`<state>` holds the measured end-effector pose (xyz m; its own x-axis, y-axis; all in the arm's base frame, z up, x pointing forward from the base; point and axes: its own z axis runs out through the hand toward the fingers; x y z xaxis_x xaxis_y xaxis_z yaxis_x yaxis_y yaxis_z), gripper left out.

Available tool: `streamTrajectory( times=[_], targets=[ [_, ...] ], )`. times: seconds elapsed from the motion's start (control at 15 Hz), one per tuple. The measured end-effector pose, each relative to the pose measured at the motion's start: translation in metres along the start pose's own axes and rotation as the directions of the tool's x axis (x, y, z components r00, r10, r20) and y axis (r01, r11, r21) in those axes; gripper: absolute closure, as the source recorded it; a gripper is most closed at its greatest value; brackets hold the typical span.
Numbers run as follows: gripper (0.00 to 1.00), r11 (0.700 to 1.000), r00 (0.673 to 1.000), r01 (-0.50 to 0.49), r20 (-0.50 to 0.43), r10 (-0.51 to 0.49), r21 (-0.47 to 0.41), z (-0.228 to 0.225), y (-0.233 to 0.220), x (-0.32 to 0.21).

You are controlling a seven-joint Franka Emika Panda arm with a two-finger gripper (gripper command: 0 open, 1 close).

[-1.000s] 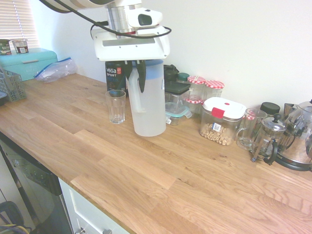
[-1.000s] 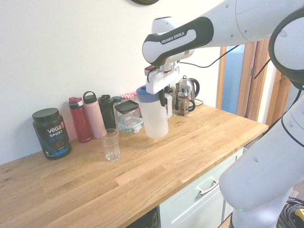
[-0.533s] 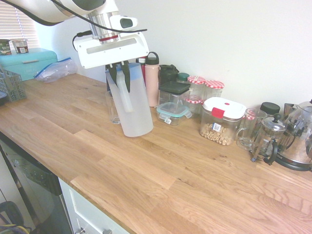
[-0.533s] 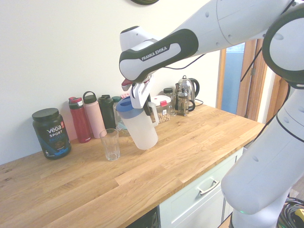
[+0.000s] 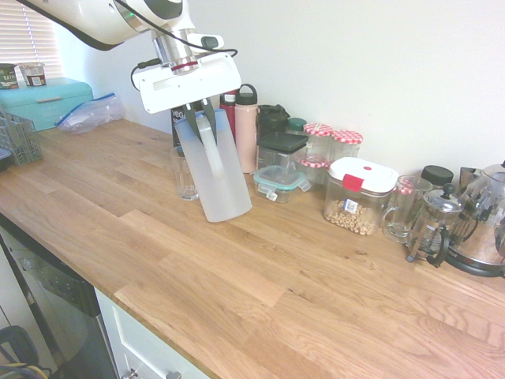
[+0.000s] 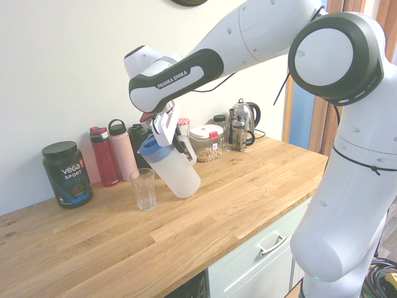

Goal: Pour me some water

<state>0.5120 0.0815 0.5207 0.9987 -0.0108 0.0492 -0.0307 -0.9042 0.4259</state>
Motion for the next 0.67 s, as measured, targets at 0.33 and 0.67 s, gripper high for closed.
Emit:
streamTrajectory(
  times=[0.33,0.67],
  targets=[
    [1.00,0.991,0.996,0.081,0.036,-0.078,-0.110,-0.005,-0.012,-0.005],
    [1.00,0.971,0.988,0.150,0.073,-0.139,-0.187,-0.004,-0.043,0.010]
  ],
)
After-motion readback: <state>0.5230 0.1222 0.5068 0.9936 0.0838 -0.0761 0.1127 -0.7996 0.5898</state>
